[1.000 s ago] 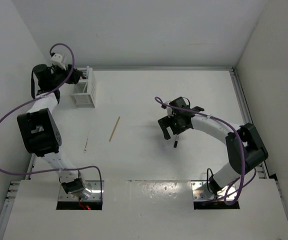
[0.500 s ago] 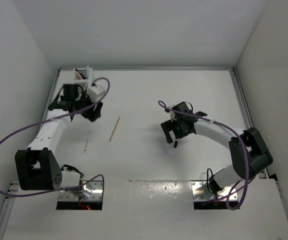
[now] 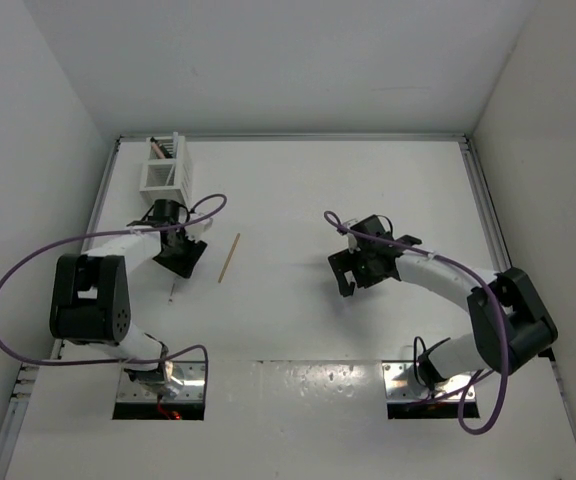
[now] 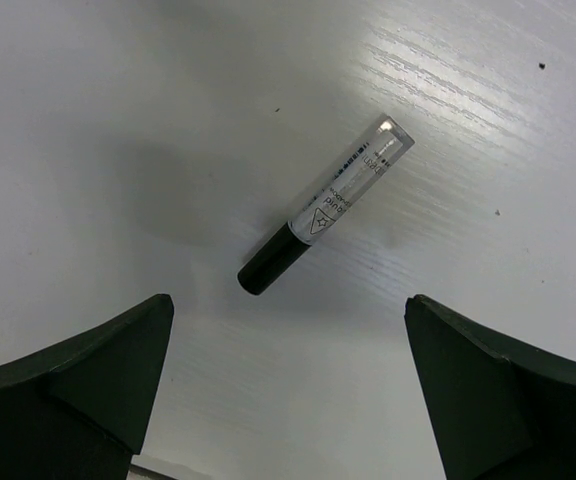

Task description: Organize the makeup

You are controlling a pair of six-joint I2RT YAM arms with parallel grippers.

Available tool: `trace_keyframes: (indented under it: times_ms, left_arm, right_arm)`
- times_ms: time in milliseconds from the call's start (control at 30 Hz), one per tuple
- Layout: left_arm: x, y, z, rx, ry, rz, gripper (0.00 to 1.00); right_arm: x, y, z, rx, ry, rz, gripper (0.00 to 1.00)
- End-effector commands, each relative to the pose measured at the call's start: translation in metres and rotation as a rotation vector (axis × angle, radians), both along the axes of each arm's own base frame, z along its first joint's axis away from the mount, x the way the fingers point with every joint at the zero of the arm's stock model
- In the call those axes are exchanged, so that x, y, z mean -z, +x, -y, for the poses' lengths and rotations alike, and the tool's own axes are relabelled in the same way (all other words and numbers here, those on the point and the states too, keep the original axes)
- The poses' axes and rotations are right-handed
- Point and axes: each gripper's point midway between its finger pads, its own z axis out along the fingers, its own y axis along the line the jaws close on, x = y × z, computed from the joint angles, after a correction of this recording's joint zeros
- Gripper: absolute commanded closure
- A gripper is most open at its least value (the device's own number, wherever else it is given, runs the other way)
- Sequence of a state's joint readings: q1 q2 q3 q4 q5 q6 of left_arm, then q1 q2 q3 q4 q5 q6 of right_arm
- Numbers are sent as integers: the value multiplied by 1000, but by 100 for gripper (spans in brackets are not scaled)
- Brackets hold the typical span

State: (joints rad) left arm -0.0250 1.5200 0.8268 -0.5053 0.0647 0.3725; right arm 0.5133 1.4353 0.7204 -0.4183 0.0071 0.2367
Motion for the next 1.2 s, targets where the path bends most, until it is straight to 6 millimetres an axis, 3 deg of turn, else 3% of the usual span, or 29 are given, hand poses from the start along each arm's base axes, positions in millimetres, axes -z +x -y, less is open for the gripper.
trace_keyframes:
  times_ms: [0,67,167,200,300,367,500,600,633,700,733,800,833,867,967,1033,1067,1100,1167]
  left_arm:
    - [14,8,-12,-64,69,11,41]
    - [22,7,-18,-88,81,-9,42]
    - [35,0,-20,-119,76,-59,55]
    - [38,-3,-18,-116,68,-68,70]
    - [42,-5,-11,-124,25,-82,98]
    - [42,-7,-5,-114,-3,-95,100]
    - [9,11,3,-106,-54,-19,100]
    - [-32,35,18,-70,-135,59,100]
    - [-65,53,24,-51,-167,142,100]
    - [-101,62,39,-5,-246,200,100]
    - [-136,78,42,25,-260,290,100]
    - [-184,91,47,56,-283,410,100]
    - [-202,100,43,47,-294,462,100]
    - [-244,115,37,39,-304,585,100]
    - [-307,146,21,0,-347,801,100]
    - [-319,163,13,-21,-380,871,100]
    - [-336,177,3,-45,-395,964,100]
    - [-339,185,-2,-61,-406,999,100]
    - [-327,203,-16,-121,-437,1025,100]
  right_arm:
    - [-9,8,-2,32,22,59,0]
    - [-10,9,-1,35,18,68,0]
    - [-12,10,1,29,8,78,0]
    - [-13,10,1,26,5,81,0]
    - [-14,13,2,24,-6,91,0]
    - [-14,13,2,20,-9,90,0]
    - [-15,16,1,20,-7,92,0]
    - [-14,17,0,18,-8,90,0]
    - [-13,17,1,18,-10,87,0]
    - [-14,18,-1,13,-10,88,0]
    - [-14,19,-1,14,-11,90,0]
    - [-13,20,-3,4,-5,87,0]
    - [-13,20,-4,1,-4,84,0]
    - [-13,21,-5,-3,-6,84,0]
    - [-13,27,-9,-9,3,84,0]
    - [-12,32,-12,-12,6,83,0]
    - [-11,33,-13,-9,9,81,0]
    - [-13,38,-17,-13,16,86,0]
    - [-14,41,-18,-20,10,84,0]
